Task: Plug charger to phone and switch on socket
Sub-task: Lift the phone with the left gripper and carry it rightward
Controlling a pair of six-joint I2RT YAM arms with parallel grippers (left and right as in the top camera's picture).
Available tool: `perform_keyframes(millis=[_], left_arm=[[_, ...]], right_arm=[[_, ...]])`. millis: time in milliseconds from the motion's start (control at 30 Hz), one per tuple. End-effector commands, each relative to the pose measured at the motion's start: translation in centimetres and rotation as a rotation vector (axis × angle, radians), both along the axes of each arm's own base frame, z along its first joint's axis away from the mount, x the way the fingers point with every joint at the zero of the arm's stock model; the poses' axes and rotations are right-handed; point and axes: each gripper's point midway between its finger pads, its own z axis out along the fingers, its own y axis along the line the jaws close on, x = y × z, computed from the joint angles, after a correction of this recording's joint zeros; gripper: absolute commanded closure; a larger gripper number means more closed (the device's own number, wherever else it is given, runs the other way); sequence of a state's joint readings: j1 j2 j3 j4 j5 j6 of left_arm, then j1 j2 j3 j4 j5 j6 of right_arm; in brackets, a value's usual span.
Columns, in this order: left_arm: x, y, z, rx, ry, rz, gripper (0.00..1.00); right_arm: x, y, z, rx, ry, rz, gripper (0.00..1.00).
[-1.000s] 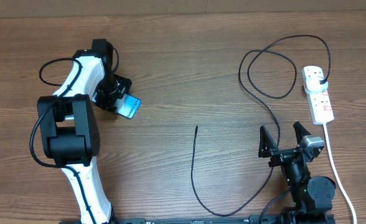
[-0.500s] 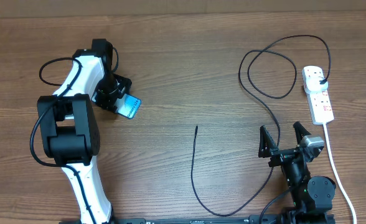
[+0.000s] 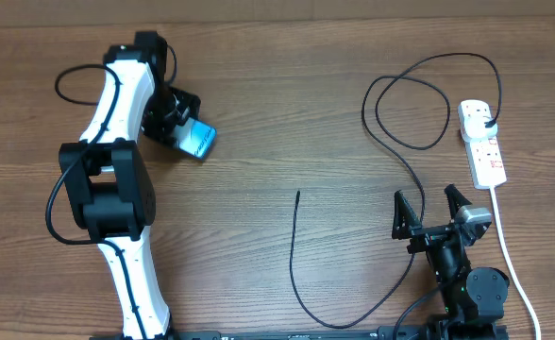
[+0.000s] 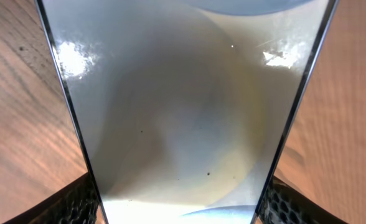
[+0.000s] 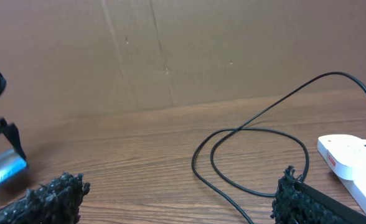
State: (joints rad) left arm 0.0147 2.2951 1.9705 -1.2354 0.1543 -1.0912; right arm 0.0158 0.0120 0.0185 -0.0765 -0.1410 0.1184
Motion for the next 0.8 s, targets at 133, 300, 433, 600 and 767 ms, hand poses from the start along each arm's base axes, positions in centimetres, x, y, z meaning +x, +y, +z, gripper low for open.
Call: perform_keyframes(millis=[133, 300, 433, 600, 767], left_arm=[[2.0, -1.4, 5.9, -0.070, -0.103, -0.063, 0.96], [2.5, -4.4, 8.6, -0.253, -0.155, -0.106, 0.96], [2.4, -7.3, 10.3, -0.444, -0.172, -0.123, 0.96], [2.0, -10.0, 12.5, -0.638, -0.179, -0.141, 0.96], [1.2, -13.1, 14.7, -0.812, -0.180, -0.189, 0.96]], right_arm=[[0.0, 0.0, -0.2, -0.004, -0.003, -0.003, 0.00], [0.0, 0.0, -0.2, -0.004, -0.003, -0.003, 0.00], [0.0, 0.0, -0.2, -0.004, -0.003, -0.003, 0.00], [0.0, 0.0, -0.2, -0.004, -0.003, -0.003, 0.00], [0.0, 0.0, -0.2, -0.004, -0.003, -0.003, 0.00]])
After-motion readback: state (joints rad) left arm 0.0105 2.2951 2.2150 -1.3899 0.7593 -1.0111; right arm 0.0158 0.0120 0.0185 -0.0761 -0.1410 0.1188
